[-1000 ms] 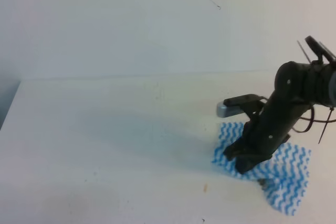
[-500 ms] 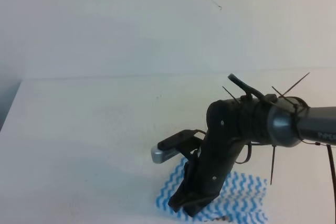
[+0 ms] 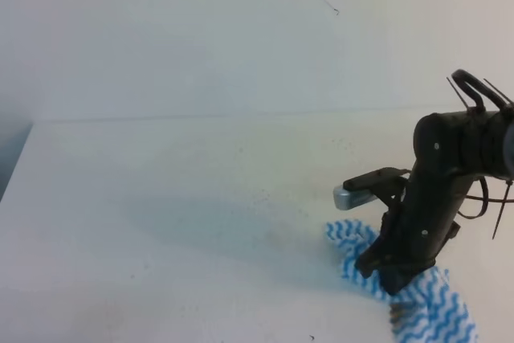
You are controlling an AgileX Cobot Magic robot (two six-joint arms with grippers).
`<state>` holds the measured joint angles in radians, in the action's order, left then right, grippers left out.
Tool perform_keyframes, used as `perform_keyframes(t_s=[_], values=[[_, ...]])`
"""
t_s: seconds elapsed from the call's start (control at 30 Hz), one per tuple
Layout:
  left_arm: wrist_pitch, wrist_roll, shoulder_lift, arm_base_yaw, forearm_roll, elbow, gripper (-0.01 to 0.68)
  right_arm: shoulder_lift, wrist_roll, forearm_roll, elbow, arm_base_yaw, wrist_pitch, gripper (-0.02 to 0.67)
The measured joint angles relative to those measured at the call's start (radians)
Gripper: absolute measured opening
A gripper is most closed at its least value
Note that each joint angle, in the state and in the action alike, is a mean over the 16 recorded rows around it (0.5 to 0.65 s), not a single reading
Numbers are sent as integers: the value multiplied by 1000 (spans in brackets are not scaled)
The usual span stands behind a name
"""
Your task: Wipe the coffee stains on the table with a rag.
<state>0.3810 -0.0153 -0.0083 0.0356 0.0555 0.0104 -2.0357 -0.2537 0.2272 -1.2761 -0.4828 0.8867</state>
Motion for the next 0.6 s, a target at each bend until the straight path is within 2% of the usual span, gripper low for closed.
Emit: perform_keyframes(t_s=[0.2, 0.6], values=[[-2, 1, -3, 0, 0, 4, -2, 29, -111, 128, 30, -15, 36, -2], [2, 1, 3, 0, 0, -4, -4, 39, -226, 266, 38, -207, 28, -2]])
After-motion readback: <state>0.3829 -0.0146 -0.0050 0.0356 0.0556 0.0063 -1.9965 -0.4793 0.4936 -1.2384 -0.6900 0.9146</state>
